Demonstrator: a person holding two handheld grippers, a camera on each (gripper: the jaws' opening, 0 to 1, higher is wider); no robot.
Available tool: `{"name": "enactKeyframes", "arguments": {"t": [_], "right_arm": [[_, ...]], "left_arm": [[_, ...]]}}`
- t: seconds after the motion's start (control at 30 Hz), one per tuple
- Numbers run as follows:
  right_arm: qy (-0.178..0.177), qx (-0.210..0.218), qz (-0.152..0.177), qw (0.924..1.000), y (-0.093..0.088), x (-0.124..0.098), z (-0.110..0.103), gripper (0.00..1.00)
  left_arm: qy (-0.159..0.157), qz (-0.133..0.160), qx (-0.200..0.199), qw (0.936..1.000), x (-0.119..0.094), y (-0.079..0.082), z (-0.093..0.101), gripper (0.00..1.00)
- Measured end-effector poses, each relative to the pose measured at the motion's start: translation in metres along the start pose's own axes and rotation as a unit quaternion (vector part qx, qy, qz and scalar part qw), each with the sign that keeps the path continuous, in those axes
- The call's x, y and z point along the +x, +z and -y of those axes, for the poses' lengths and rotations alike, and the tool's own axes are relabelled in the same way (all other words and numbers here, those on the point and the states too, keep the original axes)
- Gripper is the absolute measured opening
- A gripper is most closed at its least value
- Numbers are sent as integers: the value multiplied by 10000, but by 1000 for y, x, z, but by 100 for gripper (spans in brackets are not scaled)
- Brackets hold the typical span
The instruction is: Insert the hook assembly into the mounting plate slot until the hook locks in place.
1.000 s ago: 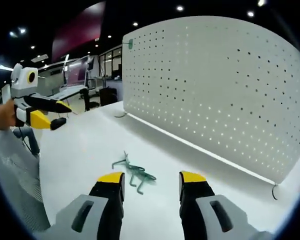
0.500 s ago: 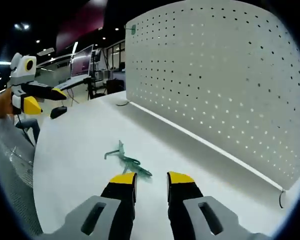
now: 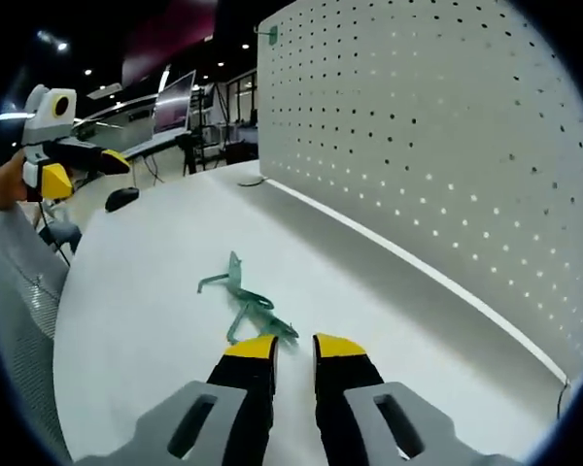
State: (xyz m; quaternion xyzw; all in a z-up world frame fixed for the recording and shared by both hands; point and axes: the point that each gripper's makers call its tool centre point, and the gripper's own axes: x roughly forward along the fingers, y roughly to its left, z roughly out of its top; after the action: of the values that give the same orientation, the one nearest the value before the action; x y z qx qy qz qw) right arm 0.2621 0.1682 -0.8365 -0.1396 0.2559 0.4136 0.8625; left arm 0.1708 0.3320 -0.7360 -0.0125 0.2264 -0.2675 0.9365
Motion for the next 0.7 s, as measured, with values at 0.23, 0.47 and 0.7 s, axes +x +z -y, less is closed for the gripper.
{"name": "enactKeyframes", "arguments": {"t": [0.23, 0.47, 0.7], "right_arm": [[164, -49, -59, 9998, -4, 11, -1, 11], [274, -18, -66, 9996, -5, 16, -5, 7], [316, 47, -81, 9995, -8, 11, -12, 5]], "left_arm": [[20, -35, -59, 10000, 0, -2, -2, 57], [17, -67, -94, 9999, 1, -3, -3, 55], [-20, -90, -89, 9999, 3, -2, -2, 54]]}}
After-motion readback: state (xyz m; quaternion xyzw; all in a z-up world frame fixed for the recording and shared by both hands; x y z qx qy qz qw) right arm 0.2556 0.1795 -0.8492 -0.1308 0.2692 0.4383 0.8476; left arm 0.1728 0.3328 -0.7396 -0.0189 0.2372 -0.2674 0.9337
